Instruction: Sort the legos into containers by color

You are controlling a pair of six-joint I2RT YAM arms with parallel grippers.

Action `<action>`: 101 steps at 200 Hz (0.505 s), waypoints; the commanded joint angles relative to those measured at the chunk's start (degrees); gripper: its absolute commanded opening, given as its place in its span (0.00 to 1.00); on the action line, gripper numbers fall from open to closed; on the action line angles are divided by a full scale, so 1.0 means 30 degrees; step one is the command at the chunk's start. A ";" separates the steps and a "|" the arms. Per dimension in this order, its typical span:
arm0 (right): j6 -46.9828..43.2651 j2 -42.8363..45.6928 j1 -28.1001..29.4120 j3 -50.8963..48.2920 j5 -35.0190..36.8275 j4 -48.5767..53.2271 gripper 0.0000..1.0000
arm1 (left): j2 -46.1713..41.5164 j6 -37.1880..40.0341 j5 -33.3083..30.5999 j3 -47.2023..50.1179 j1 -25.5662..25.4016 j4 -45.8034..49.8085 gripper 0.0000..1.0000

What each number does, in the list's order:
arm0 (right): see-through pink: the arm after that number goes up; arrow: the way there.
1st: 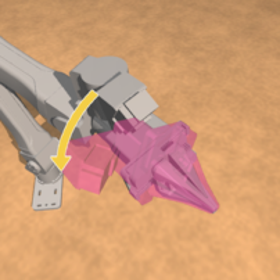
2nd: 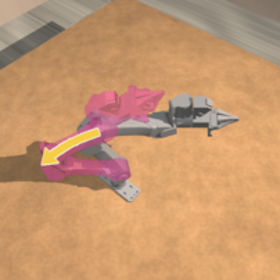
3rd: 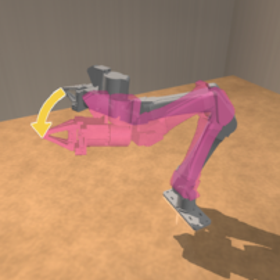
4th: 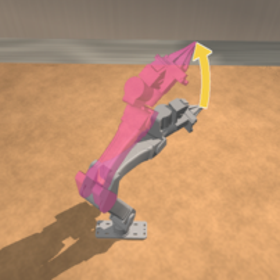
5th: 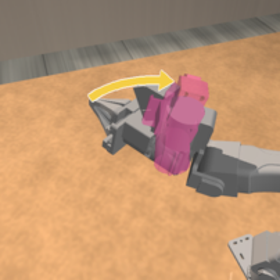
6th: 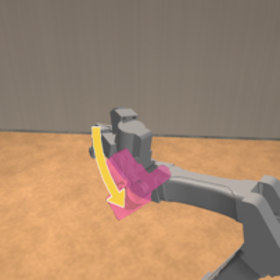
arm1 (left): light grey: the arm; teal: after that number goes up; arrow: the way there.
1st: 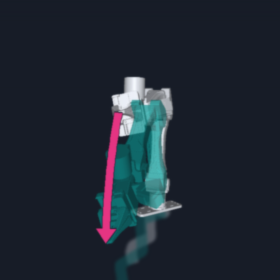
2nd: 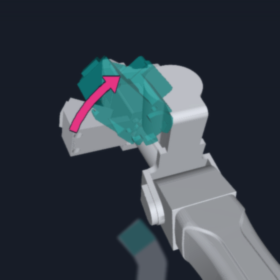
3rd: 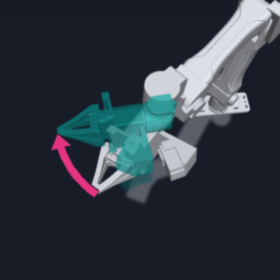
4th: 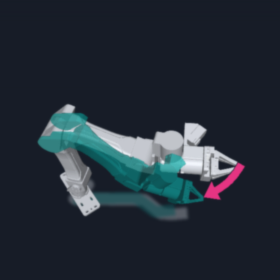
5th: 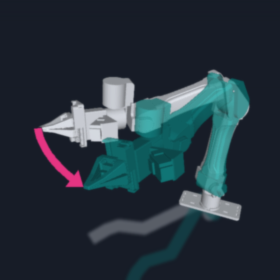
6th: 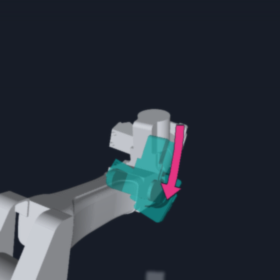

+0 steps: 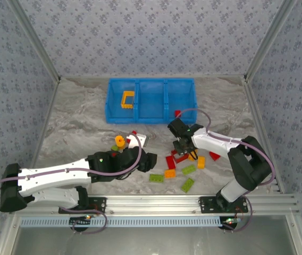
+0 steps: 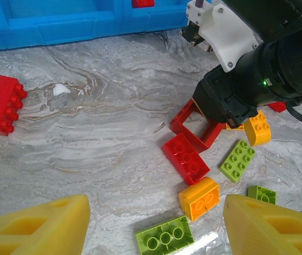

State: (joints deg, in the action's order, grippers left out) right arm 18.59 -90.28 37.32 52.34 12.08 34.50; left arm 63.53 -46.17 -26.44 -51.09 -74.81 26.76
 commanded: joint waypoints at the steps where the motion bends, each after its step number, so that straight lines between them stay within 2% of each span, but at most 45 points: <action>1: 0.0400 -0.0115 -0.0249 0.0070 -0.0502 0.0071 0.19 | 0.0006 -0.0126 -0.0444 -0.0196 -0.0174 -0.0291 0.68; 30: 0.0964 -0.0144 -0.0270 0.0047 -0.0652 0.0073 0.14 | -0.0135 0.0000 -0.0658 -0.0281 -0.0177 -0.0253 0.67; 61: 0.2394 0.1071 0.0200 0.0446 0.0452 0.0287 0.01 | -0.0665 0.0300 -0.1105 -0.0681 -0.0164 -0.0059 0.67; 81: 0.3559 0.2246 0.1145 0.1960 0.1562 0.1165 0.00 | -0.1173 0.0809 -0.1428 -0.1417 -0.0163 0.0228 0.69; 101: 0.4906 0.1820 0.1806 0.4567 0.2911 0.2588 0.00 | -0.1375 0.1484 -0.1429 -0.2568 -0.0056 0.0687 0.72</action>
State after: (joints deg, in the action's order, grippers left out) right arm 26.70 -86.04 40.49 56.99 14.79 37.54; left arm 61.60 -44.88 -28.67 -52.84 -74.81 27.62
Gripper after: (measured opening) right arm 0.068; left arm 0.707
